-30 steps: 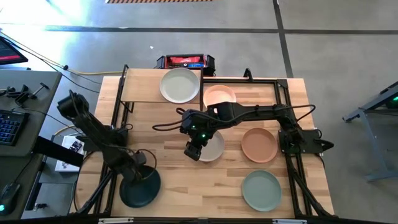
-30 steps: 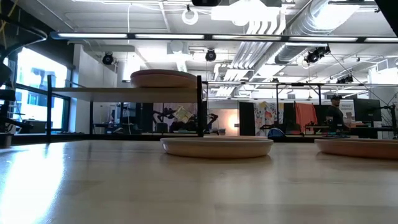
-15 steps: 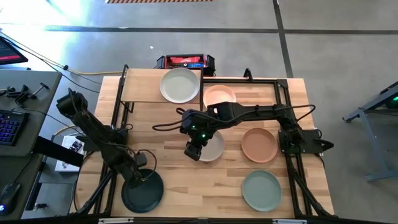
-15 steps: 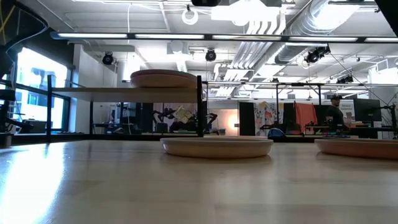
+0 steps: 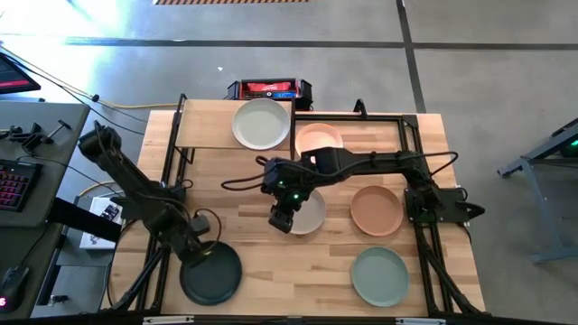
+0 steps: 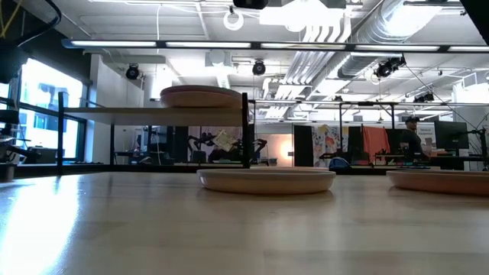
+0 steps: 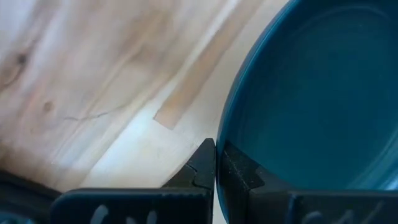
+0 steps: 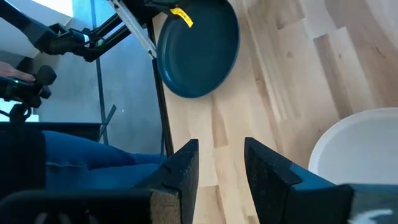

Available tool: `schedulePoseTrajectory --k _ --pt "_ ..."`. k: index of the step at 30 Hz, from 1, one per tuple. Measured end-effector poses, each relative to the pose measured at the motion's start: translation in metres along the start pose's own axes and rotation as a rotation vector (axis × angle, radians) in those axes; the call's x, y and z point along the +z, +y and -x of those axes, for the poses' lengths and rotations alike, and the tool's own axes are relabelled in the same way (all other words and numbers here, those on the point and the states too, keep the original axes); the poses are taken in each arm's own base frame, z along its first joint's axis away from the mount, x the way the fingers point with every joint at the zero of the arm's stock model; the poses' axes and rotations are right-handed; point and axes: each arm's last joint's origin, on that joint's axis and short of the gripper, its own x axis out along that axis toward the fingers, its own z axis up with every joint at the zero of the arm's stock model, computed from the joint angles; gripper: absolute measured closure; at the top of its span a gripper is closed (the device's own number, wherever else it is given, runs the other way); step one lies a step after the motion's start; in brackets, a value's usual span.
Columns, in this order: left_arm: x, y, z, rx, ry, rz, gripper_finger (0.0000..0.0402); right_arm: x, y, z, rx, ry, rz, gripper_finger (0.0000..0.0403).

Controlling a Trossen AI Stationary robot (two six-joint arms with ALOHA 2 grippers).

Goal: Place and stack plates onto a shelf
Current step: Stack the dark blue plate on top of the white plate on the shelf

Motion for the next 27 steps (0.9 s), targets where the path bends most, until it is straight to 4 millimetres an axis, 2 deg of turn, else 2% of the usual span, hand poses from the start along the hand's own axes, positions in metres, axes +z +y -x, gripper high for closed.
schedulePoseTrajectory --k 8,16,27 --pt "0.012 0.015 0.019 -0.023 -0.056 0.159 0.0401 0.012 -0.020 0.009 -0.025 -0.032 0.009 0.0293" --pt "0.029 0.026 0.037 -0.132 -0.110 0.327 0.0401 0.028 -0.050 0.022 -0.061 -0.077 -0.051 0.0293" --pt "0.061 0.042 0.046 -0.161 -0.219 0.513 0.0401 0.043 -0.082 0.039 -0.191 -0.148 0.047 0.0288"
